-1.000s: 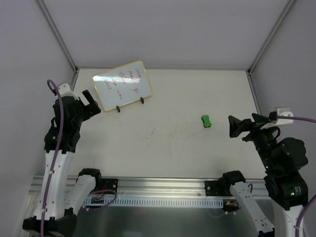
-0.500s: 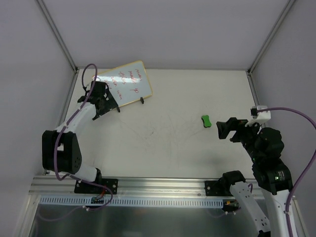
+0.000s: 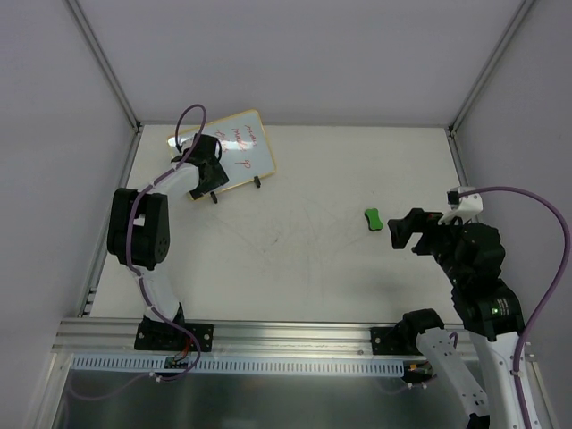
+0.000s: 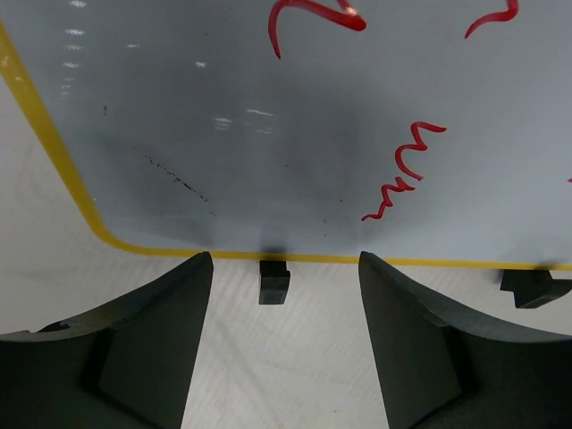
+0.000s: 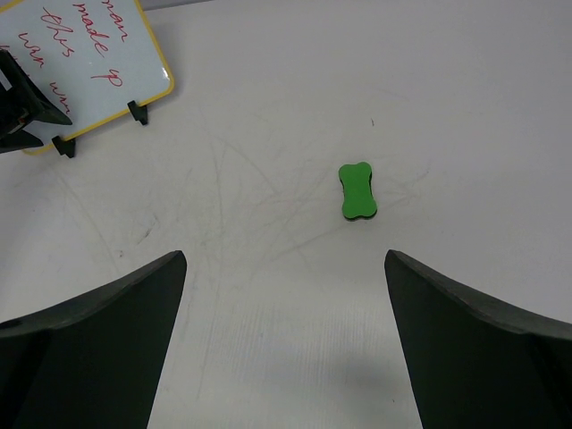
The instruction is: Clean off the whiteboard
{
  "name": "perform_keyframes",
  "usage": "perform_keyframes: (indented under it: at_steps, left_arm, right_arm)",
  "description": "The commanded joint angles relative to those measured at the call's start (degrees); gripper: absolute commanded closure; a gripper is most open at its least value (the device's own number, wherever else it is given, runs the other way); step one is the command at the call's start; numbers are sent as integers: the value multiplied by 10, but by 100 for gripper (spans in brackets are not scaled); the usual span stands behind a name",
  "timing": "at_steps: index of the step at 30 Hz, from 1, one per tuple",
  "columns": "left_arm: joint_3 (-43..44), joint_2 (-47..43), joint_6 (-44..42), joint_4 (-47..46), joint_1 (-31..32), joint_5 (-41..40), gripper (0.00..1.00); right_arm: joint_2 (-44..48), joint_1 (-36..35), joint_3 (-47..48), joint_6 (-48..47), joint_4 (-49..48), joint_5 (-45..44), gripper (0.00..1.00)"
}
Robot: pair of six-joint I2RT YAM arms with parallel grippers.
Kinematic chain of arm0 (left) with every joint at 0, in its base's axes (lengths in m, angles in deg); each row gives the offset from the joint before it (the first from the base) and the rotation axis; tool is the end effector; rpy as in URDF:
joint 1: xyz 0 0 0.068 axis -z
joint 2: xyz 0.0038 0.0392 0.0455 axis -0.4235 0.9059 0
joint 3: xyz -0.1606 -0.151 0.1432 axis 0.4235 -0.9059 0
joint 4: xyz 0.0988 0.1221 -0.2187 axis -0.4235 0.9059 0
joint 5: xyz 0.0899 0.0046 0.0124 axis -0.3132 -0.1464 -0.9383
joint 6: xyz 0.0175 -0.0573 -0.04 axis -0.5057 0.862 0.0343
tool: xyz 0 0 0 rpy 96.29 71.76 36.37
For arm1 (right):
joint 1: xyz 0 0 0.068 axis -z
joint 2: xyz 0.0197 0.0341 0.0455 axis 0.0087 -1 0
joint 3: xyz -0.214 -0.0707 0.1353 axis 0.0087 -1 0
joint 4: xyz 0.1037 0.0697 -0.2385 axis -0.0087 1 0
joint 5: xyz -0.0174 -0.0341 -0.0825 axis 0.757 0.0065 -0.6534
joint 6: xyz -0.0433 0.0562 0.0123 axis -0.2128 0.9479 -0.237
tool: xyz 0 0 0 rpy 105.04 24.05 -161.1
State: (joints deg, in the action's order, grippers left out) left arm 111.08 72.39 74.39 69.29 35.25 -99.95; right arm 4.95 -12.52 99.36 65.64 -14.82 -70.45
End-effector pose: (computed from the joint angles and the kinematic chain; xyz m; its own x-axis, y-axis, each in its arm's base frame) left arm 0.4193 -0.0591 0.1722 -0.6180 -0.4656 -0.6335 -0.4474 0.8709 -0.2035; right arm 0.1270 0.0307 0.3628 -0.1909 -0.0696 -0.9791 -0.2518 0.9676 -0.0197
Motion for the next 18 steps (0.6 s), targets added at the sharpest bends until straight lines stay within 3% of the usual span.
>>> perform_keyframes:
  at_steps: [1, 8, 13, 18]
  left_arm:
    - [13, 2, 16, -4, 10, -25, 34]
    - [-13, -3, 41, -3, 10, -40, 37]
    - [-15, 4, 41, -1, 10, -31, 47]
    - [-28, -8, 43, 0, 11, -33, 49]
  right_arm:
    - [-9, -3, 5, 10, -18, -9, 1]
    - [-27, -3, 6, 11, -23, -9, 1]
    - [-38, -4, 10, 5, -27, -9, 1]
    - [-44, -4, 9, 1, -29, -9, 1]
